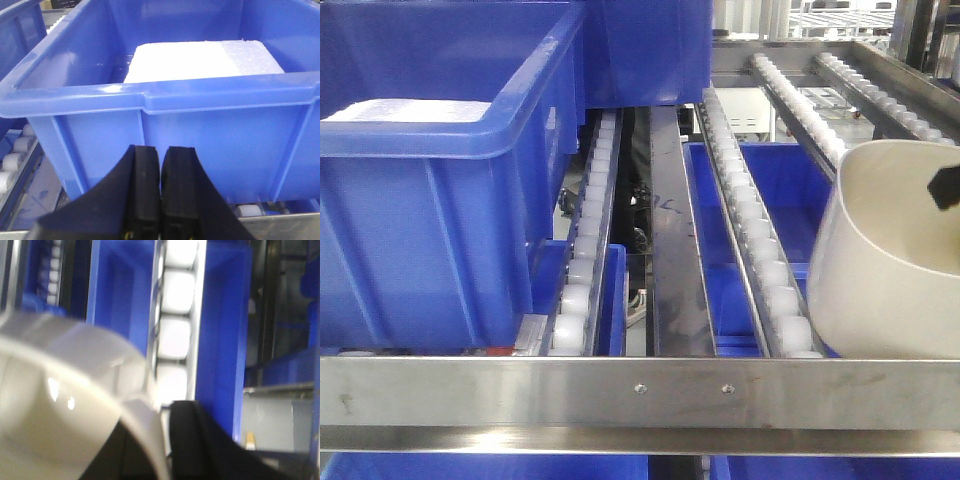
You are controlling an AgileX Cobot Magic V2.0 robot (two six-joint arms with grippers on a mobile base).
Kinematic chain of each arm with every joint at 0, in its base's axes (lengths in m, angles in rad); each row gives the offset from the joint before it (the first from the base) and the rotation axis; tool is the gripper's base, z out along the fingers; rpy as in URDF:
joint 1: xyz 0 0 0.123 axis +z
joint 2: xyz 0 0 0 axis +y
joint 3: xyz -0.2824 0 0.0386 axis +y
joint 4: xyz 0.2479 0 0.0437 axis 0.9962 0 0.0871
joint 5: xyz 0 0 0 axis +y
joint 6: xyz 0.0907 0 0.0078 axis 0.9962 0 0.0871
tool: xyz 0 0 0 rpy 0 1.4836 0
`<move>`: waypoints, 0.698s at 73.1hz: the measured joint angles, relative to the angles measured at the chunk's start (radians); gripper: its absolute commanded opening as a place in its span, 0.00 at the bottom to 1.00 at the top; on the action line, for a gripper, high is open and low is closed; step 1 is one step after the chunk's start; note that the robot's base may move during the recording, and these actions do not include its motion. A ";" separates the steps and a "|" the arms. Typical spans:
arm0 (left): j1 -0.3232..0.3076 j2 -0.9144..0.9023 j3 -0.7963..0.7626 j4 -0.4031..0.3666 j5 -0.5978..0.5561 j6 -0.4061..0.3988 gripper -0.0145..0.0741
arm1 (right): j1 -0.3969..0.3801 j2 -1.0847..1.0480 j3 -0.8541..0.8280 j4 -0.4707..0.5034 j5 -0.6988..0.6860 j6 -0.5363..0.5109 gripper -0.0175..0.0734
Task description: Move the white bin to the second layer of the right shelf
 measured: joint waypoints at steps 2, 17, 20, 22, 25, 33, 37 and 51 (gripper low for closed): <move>0.000 0.000 0.000 0.000 0.000 0.000 0.26 | 0.000 -0.001 0.002 0.002 0.002 0.000 0.65; 0.000 0.000 0.000 0.000 0.000 0.000 0.26 | 0.000 0.000 0.002 0.012 0.009 0.000 0.67; 0.000 0.000 0.000 0.000 0.000 0.000 0.26 | 0.000 0.000 0.002 0.017 0.009 0.000 0.67; 0.000 0.000 0.000 0.000 0.000 0.000 0.26 | 0.000 0.000 0.002 0.019 0.009 0.000 0.67; 0.000 0.000 0.000 0.000 0.000 0.000 0.26 | 0.000 0.000 0.002 0.026 0.007 0.000 0.67; 0.000 0.000 0.000 0.000 0.000 0.000 0.26 | 0.000 0.000 0.002 0.030 0.001 0.000 0.67; 0.000 0.000 0.000 0.000 0.000 0.000 0.26 | 0.000 0.000 0.002 0.032 -0.001 0.000 0.67; 0.000 0.000 0.000 0.000 0.000 0.000 0.26 | 0.000 0.000 0.002 0.050 -0.002 0.000 0.67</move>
